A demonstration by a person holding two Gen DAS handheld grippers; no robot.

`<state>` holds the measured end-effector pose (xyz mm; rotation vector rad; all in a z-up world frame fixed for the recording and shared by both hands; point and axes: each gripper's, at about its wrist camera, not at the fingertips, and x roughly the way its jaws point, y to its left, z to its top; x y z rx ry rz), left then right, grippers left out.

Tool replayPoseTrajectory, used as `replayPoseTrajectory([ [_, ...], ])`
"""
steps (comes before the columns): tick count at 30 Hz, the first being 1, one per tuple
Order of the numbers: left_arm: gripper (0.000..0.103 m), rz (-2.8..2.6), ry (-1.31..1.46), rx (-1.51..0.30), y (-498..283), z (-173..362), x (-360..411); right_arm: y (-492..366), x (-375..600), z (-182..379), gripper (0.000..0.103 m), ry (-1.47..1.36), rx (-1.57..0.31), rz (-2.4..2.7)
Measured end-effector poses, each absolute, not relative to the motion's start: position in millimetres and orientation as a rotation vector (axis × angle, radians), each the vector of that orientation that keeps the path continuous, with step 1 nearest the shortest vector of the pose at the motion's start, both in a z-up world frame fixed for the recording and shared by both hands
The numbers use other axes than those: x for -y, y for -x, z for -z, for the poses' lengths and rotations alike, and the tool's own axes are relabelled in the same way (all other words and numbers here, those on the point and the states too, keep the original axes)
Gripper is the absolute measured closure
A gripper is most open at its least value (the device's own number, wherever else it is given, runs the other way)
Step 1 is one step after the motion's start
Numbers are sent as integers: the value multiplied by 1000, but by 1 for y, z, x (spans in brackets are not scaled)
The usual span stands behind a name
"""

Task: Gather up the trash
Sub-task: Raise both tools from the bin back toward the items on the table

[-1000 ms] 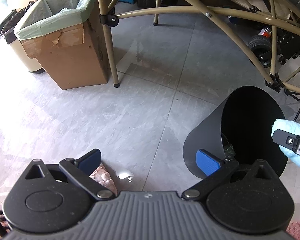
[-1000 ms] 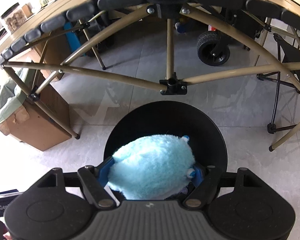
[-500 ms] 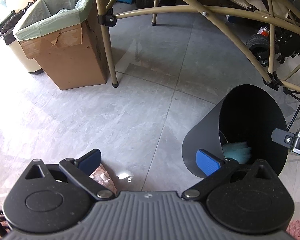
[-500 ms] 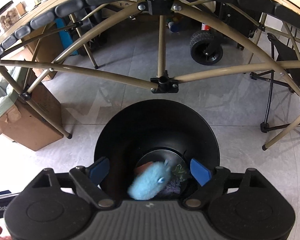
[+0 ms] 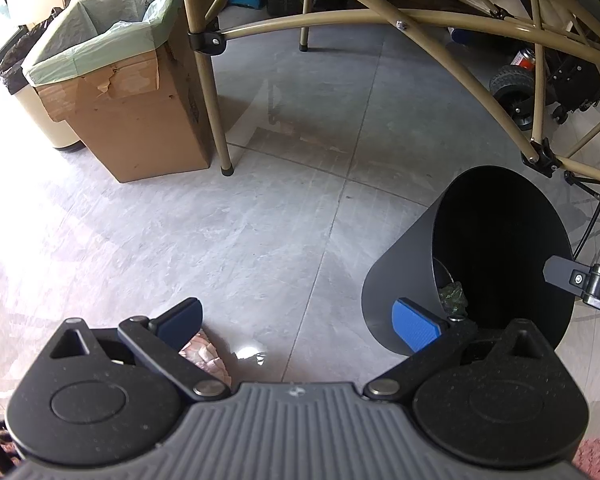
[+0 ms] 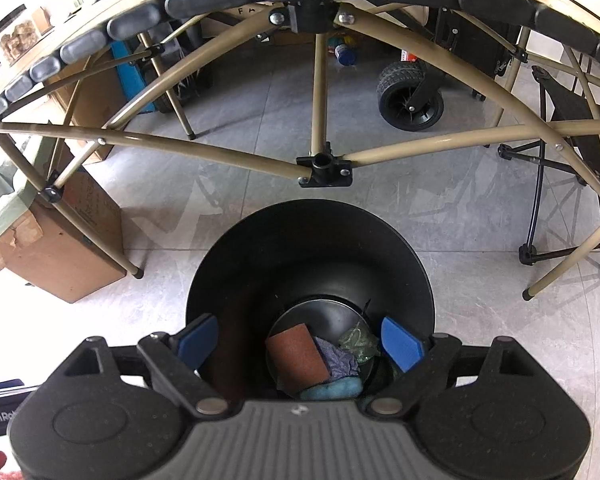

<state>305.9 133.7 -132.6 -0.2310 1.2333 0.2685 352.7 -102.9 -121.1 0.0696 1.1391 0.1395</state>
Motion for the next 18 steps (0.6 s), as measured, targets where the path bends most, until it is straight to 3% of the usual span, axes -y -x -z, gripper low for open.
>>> replayPoseTrajectory([
  [18,0,-250,215,-1180,-300,116,-125,-327,115,96,13,-77,-1085,-195],
])
